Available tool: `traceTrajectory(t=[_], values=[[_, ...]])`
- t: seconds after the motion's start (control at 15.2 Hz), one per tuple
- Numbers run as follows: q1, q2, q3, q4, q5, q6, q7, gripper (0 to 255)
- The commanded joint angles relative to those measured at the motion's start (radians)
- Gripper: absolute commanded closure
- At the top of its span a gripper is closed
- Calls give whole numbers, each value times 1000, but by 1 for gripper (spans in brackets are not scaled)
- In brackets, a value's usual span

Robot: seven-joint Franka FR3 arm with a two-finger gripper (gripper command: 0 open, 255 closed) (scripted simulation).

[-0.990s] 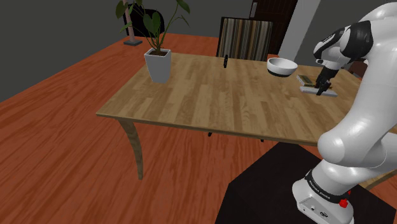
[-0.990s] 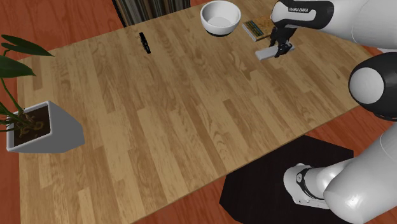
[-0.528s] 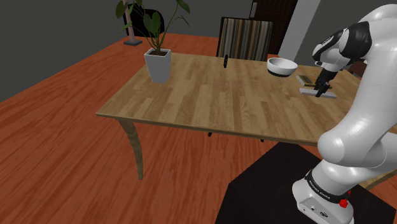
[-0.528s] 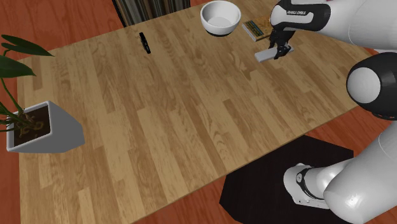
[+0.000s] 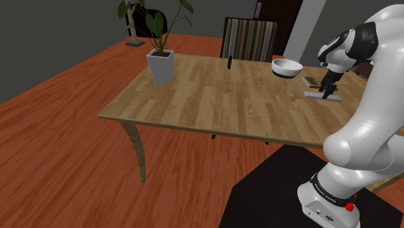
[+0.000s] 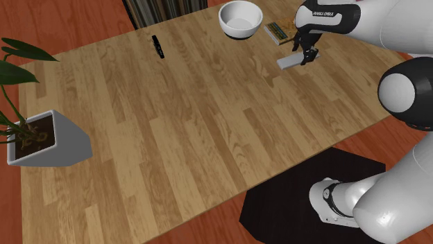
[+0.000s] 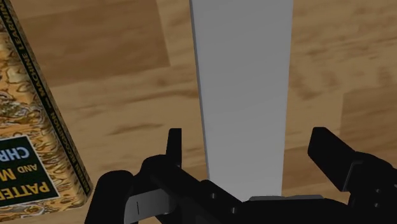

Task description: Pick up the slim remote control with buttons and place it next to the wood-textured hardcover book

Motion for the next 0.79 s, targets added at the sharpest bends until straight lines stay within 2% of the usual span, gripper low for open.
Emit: traceTrajectory(t=[0.0, 0.2, 0.73], values=[[3, -16, -5, 14, -10, -27, 6, 0], [10, -53, -16, 59, -34, -106, 22, 0], [9, -53, -16, 59, -34, -106, 22, 0]])
